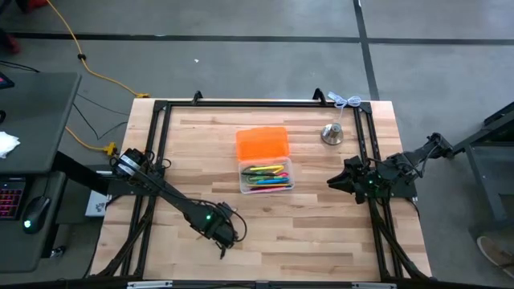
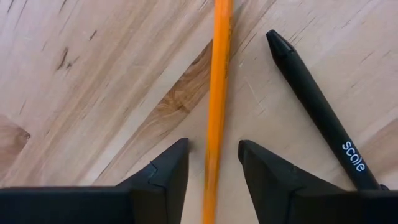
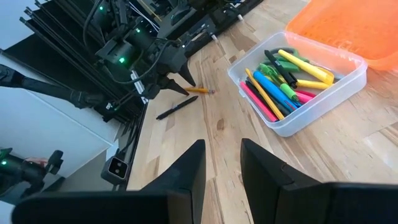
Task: Pick & place school supplies into a supply box
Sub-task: Put the yellow pen into the container
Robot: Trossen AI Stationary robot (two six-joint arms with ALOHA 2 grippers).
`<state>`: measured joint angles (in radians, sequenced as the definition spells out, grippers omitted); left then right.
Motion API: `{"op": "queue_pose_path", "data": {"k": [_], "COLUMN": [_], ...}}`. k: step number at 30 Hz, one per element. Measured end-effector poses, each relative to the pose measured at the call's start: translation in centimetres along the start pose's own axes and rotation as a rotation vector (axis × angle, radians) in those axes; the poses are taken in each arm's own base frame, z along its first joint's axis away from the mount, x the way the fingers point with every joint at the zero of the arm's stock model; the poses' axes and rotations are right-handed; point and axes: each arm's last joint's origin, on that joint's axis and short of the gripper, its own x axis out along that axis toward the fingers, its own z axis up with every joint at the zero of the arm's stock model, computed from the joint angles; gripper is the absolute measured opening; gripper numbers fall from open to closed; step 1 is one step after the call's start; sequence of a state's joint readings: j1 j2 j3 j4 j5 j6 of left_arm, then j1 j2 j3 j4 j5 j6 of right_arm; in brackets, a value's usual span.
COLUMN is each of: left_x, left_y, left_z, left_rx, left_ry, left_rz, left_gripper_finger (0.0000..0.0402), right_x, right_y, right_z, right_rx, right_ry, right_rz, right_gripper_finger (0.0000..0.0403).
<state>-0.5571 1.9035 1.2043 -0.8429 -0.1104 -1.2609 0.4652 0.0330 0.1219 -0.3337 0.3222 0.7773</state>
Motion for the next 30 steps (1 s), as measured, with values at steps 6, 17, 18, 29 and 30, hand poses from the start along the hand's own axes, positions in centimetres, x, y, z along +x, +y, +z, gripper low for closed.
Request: {"op": "queue_pose_path", "data": {"k": [6, 17, 18, 29, 30], "left_x": [0.0, 0.0, -0.1, -3.5, -3.9], "left_y": [0.0, 0.2, 0.2, 0.0, -0.1], "left_z": [0.0, 0.1, 0.1, 0.8, 0.9], "left_rx": [-0.004, -0.005, -0.005, 0.021, 0.021], "left_ry": [0.0, -0.026, -0.034, -0.034, -0.036], "left_rz": [0.002, 0.032, 0.04, 0.174, 0.171], "left_gripper_finger": [0.0128, 0.0024, 0.0019, 0.0021, 0.0017], "right_x": [0.0, 0.0, 0.0, 0.0, 0.0], "right_y": [0.0, 0.0, 0.0, 0.0, 0.0], "right_z": [0.0, 0.0, 0.0, 0.0, 0.0], "right_rx": [0.0, 0.006, 0.006, 0.008, 0.008], "right_ry": [0.0, -0.001, -0.001, -0.001, -0.002], "right_rz": [0.0, 0.001, 0.001, 0.001, 0.001], "right_gripper_finger": [0.0078, 0.0078, 0.0078, 0.0078, 0.0078]}}
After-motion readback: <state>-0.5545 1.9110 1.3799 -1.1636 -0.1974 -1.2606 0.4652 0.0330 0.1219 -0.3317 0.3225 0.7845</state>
